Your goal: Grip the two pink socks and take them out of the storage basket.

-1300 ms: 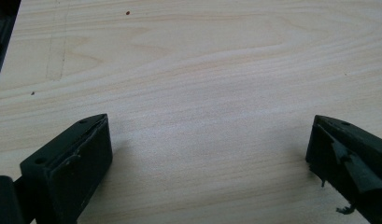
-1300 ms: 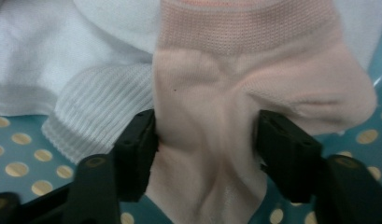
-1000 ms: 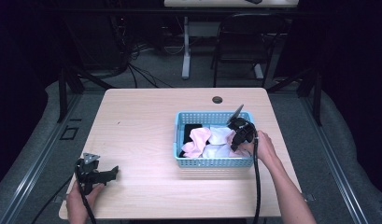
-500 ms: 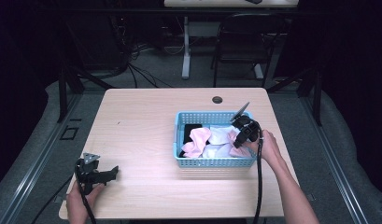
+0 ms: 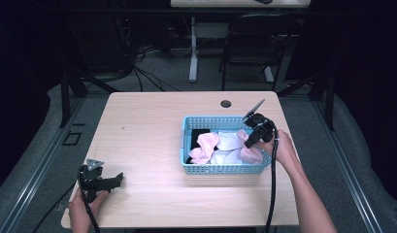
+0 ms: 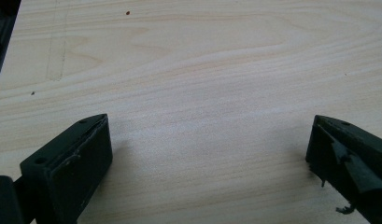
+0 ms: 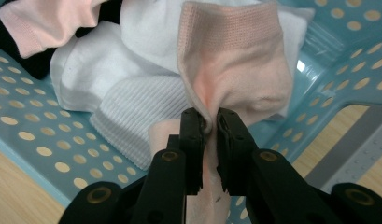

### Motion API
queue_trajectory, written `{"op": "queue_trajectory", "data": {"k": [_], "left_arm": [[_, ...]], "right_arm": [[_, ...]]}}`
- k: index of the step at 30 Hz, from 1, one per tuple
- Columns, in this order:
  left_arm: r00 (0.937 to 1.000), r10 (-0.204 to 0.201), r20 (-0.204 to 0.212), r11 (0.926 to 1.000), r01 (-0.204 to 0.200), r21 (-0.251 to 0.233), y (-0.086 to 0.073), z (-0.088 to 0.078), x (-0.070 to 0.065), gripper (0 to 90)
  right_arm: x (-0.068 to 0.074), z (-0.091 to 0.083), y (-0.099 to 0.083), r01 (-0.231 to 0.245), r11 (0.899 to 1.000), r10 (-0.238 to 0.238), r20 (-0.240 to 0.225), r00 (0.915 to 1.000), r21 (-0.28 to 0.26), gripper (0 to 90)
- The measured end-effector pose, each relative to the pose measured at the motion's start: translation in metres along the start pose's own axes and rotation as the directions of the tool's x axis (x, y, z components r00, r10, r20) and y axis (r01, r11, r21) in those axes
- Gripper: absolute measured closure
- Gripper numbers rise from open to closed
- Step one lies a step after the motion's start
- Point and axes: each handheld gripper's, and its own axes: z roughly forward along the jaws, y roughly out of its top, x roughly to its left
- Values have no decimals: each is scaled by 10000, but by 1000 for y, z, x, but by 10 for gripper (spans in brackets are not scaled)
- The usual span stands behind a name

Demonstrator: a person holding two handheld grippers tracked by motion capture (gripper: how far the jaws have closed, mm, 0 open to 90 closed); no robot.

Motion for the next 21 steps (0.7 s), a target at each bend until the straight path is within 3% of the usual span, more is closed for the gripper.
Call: {"op": "queue_trajectory", "data": {"k": [7,21], "left_arm": [[10000,-2,-1,10000,2,0,0,0,0,5],[10000,0,-1,10000,0,1,0,0,0,5]], "right_arm": [[3,-11,2,-115,9993,120,135,9998,-355,809],[7,-39,10,74,9985,-52,396,9992,-549,808]]}}
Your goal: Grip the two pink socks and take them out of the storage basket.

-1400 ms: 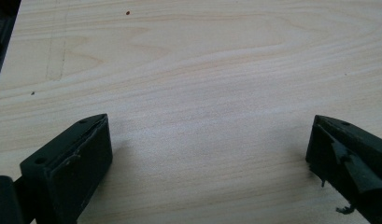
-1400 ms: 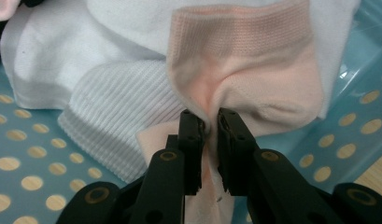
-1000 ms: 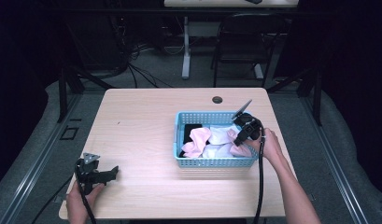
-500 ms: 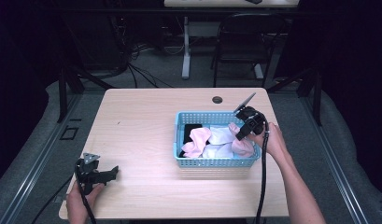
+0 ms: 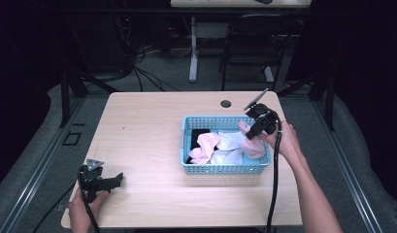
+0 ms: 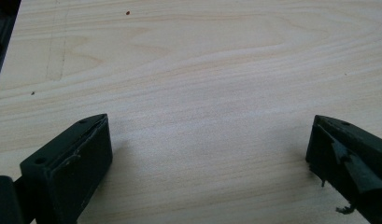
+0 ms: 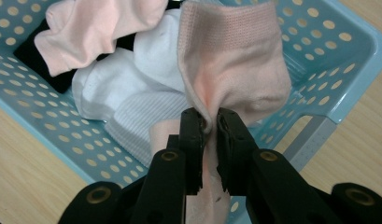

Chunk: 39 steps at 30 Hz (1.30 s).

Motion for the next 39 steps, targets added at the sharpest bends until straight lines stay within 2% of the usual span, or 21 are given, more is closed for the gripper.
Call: {"op": "queue_trajectory", "data": {"k": [7,12,17,18,20,39], "left_arm": [[10000,0,-1,10000,0,-5,0,0,0,5],[10000,-1,-2,10000,1,0,0,0,0,5],[10000,-3,-2,10000,3,-6,0,0,0,5],[10000,-1,-2,10000,1,-2,0,0,0,5],[10000,-5,0,10000,5,-16,0,0,0,5],[10000,-5,-3,10000,5,-3,0,0,0,5]], "right_arm": [[2,-12,3,56,9996,-55,48,10000,-284,809],[3,-22,5,-92,9982,94,23,10000,-588,809],[4,-29,7,-76,9981,79,46,10000,-603,808],[5,-35,8,93,9987,-89,83,9999,-497,808],[6,-38,8,111,9975,-100,161,9998,-693,808],[16,-79,-3,267,9932,-250,166,9996,-1134,802]]}}
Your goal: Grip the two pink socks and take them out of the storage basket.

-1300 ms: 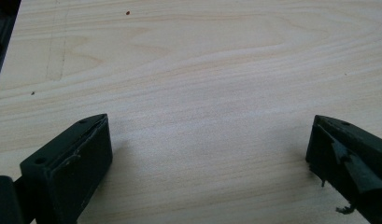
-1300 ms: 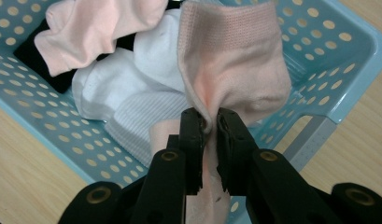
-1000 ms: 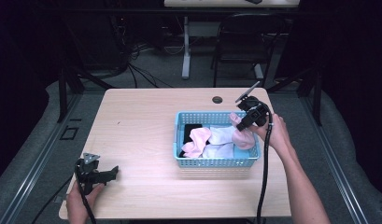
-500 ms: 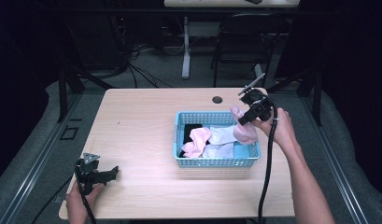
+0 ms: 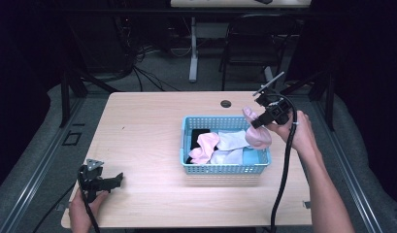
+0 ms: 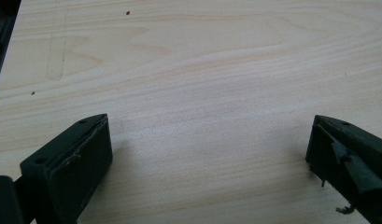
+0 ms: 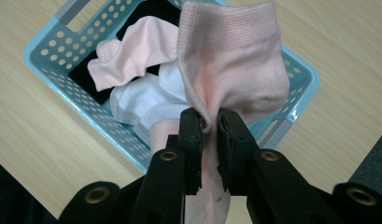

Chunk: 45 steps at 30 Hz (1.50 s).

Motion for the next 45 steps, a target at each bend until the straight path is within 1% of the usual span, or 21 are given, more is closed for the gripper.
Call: {"op": "queue_trajectory", "data": {"k": [2,5,11,14,17,22,23,25,26,28,29,31,34,36,37,38,41,42,43,44,45], "left_arm": [[10000,3,2,10000,-3,0,0,0,0,5],[10000,3,2,10000,-3,2,0,0,0,5],[10000,2,0,10000,-2,-1,0,0,0,5],[10000,2,0,10000,-2,0,0,0,0,5],[10000,4,0,10000,-4,0,0,0,0,5],[10000,3,1,10000,-3,0,0,0,0,5],[10000,1,2,10000,-1,1,0,0,0,5],[10000,0,3,10000,0,-3,0,0,0,5],[10000,3,4,10000,-3,3,0,0,0,5],[10000,4,2,10000,-4,0,0,0,0,5],[10000,4,0,10000,-4,0,0,0,0,5],[10000,3,0,10000,-3,-1,0,0,0,5],[10000,3,2,10000,-3,0,0,0,0,5],[10000,3,1,10000,-3,2,0,0,0,5],[10000,3,2,10000,-3,3,0,0,0,5],[10000,3,2,10000,-3,3,0,0,0,5],[10000,4,1,10000,-4,1,0,0,0,5],[10000,5,1,10000,-5,3,0,0,0,5],[10000,2,0,10000,-2,-2,0,0,0,5],[10000,2,0,10000,-2,-2,0,0,0,5],[10000,4,-1,10000,-4,-3,0,0,0,5]], "right_arm": [[2,-2,-1,32,10000,-32,-2,10000,-12,802],[9,-7,-4,125,9999,-125,-164,9998,-30,800],[21,-9,-12,361,9993,-363,-273,9990,-51,799],[25,-8,-15,439,9990,-441,-281,9986,-75,799],[30,-5,-21,575,9983,-574,-521,9970,14,799],[35,-1,-28,673,9977,-669,-648,9957,37,798],[39,2,-33,719,9974,-714,-753,9946,47,799],[40,2,-34,804,9967,-795,-716,9943,109,798],[44,5,-38,836,9964,-824,-785,9935,124,798],[45,6,-39,925,9955,-905,-784,9928,224,797],[47,9,-42,934,9955,-916,-862,9921,163,797],[51,13,-46,1013,9946,-984,-1018,9899,234,796],[54,16,-49,1016,9945,-984,-1084,9892,241,794],[57,20,-52,1125,9931,-1080,-1170,9872,322,794],[62,25,-55,1213,9919,-1156,-1253,9854,386,792],[64,27,-57,1192,9922,-1136,-1296,9850,366,792],[69,34,-61,1374,9888,-1282,-1391,9820,591,791],[69,34,-61,1374,9888,-1282,-1391,9820,591,791],[74,41,-65,1312,9895,-1215,-1438,9821,600,790],[74,41,-65,1312,9895,-1215,-1438,9821,600,790],[79,47,-67,1553,9850,-1427,-1514,9781,751,790]]}}
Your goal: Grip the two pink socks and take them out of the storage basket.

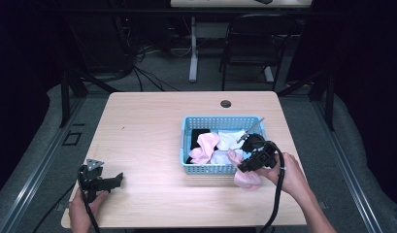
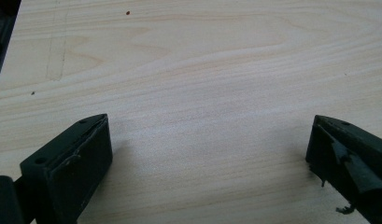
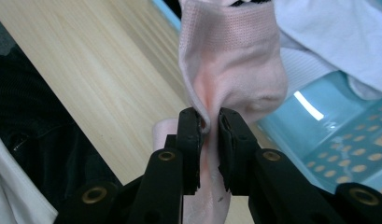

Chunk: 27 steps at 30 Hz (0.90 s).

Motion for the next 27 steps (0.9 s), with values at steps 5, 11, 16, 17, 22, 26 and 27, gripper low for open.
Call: {"op": "queue_trajectory", "data": {"k": [5,11,16,17,22,26,27], "left_arm": [[10000,-1,1,10000,1,4,0,0,0,5],[10000,-3,3,10000,3,2,0,0,0,5],[10000,-3,1,10000,3,0,0,0,0,5],[10000,-1,3,10000,1,2,0,0,0,5],[10000,-6,-3,10000,6,2,0,0,0,5],[10000,-11,0,10000,11,-8,0,0,0,5],[10000,-11,0,10000,11,-8,0,0,0,5]], "right_arm": [[9,16,-2,220,9992,-215,-150,9997,326,789],[17,44,-3,420,9956,-385,-422,9984,835,789],[22,60,-5,514,9932,-441,-704,9965,1044,789],[23,63,-7,474,9936,-390,-822,9959,1026,789],[23,79,-15,434,9901,-283,-1132,9932,1338,789],[23,90,-20,361,9886,-184,-1208,9925,1461,774],[23,90,-20,361,9886,-184,-1208,9925,1461,774]]}}
